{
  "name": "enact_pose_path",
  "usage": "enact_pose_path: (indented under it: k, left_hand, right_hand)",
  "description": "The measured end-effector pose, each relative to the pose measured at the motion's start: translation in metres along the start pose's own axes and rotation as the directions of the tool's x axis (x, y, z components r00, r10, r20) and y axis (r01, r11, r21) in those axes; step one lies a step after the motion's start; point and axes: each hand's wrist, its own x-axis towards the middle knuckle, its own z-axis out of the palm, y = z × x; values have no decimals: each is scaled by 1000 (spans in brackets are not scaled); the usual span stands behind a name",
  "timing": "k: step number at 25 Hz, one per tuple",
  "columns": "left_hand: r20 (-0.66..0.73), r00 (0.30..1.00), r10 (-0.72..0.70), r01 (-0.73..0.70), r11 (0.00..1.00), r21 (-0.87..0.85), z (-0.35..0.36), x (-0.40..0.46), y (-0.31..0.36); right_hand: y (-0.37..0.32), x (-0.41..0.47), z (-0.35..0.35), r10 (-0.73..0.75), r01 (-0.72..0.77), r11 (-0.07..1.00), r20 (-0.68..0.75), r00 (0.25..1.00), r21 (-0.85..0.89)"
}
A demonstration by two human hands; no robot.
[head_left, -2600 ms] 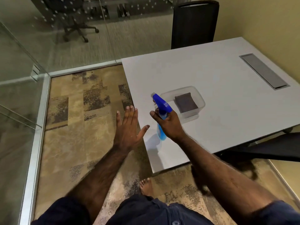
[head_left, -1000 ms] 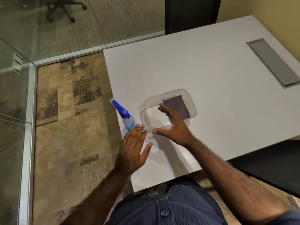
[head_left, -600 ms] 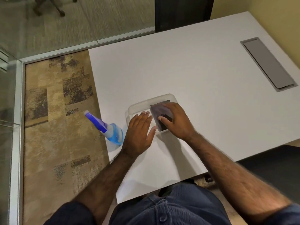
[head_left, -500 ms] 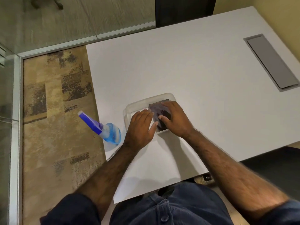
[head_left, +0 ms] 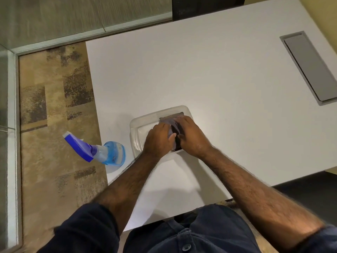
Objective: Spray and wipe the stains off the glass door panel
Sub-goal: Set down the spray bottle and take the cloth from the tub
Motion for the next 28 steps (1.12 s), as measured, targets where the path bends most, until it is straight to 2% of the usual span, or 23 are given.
enact_pose_path:
  k: [3, 7, 11, 16, 19, 22, 25, 28]
  left_hand:
    - [-36, 986, -161, 153, 975, -159, 7, 9, 4]
    - [-27, 914, -405, 370, 860, -352, 12, 23, 10]
    - [-6, 861, -509, 462, 785, -412, 11, 29, 6]
    - [-33, 838, -545, 461, 738, -493, 1, 26, 11]
    - [-75, 819, -569, 437, 702, -562, -11, 18, 21]
    - [-112, 804, -584, 389, 659, -644, -26, 5, 30]
    - [-123, 792, -598, 328, 587, -740, -43, -8, 39]
    - [-105, 778, -619, 273, 484, -831, -64, -23, 43]
  right_hand:
    - [0, 3, -1, -19, 19, 1000, -2, 1000, 2]
    - [1, 5, -3, -25, 24, 1000, 3, 1000, 7]
    - [5, 2, -5, -73, 73, 997, -9, 997, 7]
    - [10, -5, -8, -114, 117, 992, -52, 992, 47]
    - [13, -8, -10, -83, 94, 988, -91, 992, 124]
    - [11, -12, -9, -36, 49, 981, -73, 997, 186]
    - [6, -20, -8, -81, 67, 955, 36, 996, 289]
    - [-5, -31, -16, -203, 154, 950, 164, 965, 272]
